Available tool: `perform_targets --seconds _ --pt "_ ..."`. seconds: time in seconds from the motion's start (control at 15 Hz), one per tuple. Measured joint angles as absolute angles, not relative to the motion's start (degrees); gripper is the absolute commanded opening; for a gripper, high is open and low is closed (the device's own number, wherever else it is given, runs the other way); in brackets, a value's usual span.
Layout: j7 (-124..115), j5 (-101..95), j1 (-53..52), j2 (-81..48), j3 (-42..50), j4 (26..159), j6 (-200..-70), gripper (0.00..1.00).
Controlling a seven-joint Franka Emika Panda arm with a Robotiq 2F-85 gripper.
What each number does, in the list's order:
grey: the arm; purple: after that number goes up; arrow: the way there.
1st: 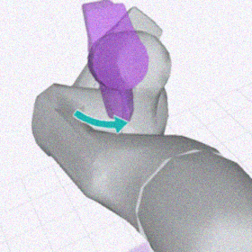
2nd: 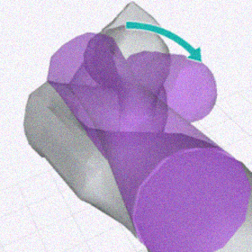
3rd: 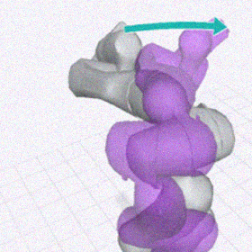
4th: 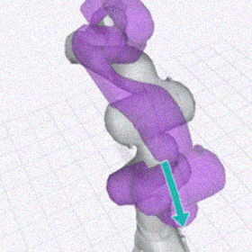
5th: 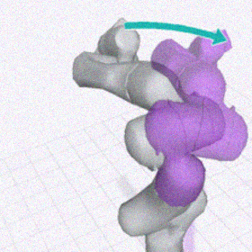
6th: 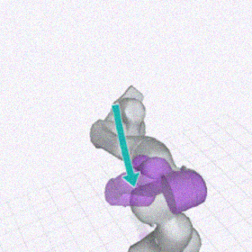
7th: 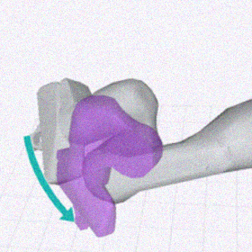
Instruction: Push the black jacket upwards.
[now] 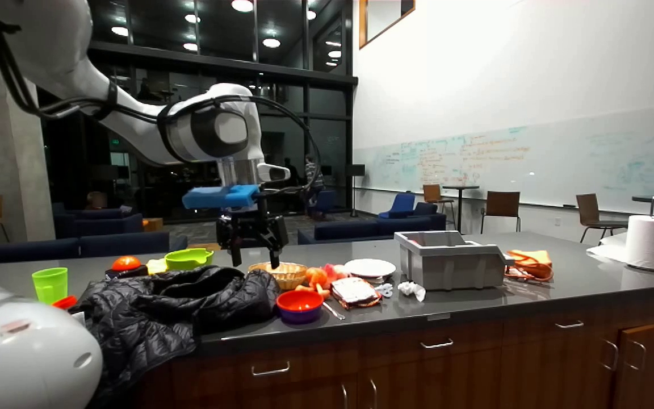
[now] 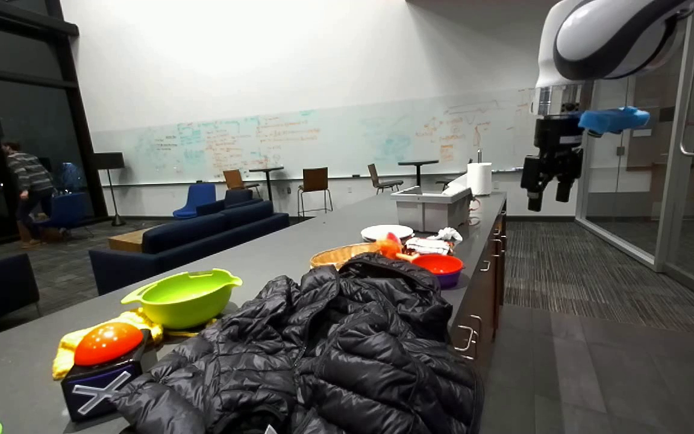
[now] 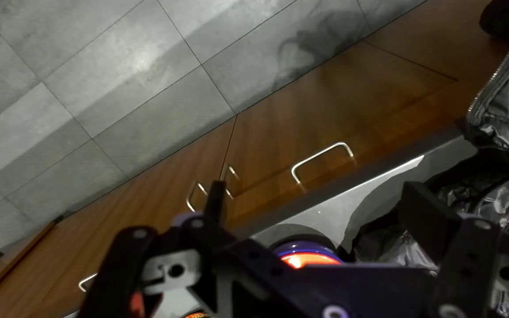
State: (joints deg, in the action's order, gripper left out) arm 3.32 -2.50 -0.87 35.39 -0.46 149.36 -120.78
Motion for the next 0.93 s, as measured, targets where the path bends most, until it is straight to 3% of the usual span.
perform_targets --seconds 0.4,0.93 --pt "4.44 4.08 -4.05 39.89 1.26 159.88 -125.15 1.00" --pt "11.42 20.88 -8.52 36.53 7.83 160.39 -124.02 1.00"
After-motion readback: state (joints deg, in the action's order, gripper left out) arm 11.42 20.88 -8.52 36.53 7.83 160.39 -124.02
